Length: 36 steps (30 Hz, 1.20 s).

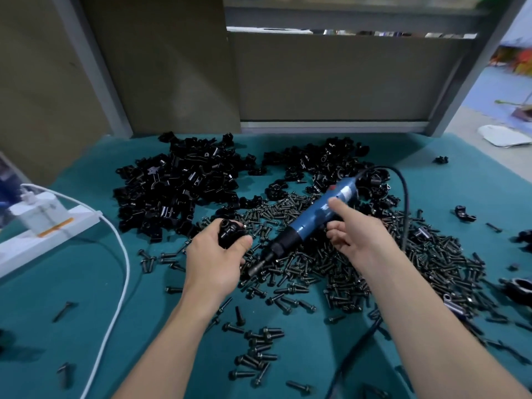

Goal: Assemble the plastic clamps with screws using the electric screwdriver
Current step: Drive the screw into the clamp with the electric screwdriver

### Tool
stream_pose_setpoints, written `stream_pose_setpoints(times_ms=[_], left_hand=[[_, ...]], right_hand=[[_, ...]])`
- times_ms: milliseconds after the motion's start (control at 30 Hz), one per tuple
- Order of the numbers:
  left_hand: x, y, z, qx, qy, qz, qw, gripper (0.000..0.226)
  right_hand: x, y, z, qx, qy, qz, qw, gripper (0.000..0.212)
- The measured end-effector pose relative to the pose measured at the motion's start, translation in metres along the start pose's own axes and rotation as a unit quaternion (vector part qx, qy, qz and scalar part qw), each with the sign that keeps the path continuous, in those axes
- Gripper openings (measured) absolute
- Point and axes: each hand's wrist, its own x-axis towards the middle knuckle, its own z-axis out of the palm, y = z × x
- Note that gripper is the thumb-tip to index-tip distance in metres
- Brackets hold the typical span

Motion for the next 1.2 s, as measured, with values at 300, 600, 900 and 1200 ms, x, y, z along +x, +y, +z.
stream_pose_setpoints(times_ms=[300,600,900,1200], left_hand=[[0.000,-0.004,0.014,0.039,-0.055,0.033,0.997,0.019],[0.001,-0.002,0.005,0.002,-0.014,0.023,1.000,0.012],[-0.007,0.005,0.008,-0.051,0.003,0.014,0.999,0.007],[-0.014,0.001,0.000,0.089,-0.088,0.087,0.988,0.072]], right_hand=[[0.002,-0.006,0.060,-0.336,0.127,-0.010,0.933,0.099],[-0.005,-0.013,0.053,0.018,0.110,-0.010,0.994,0.039],[-0.034,-0.045,0.010,0.365,-0.160,0.091,0.913,0.036],[-0.018,-0.039,0.019,0.444,-0.143,-0.049,0.883,0.015]])
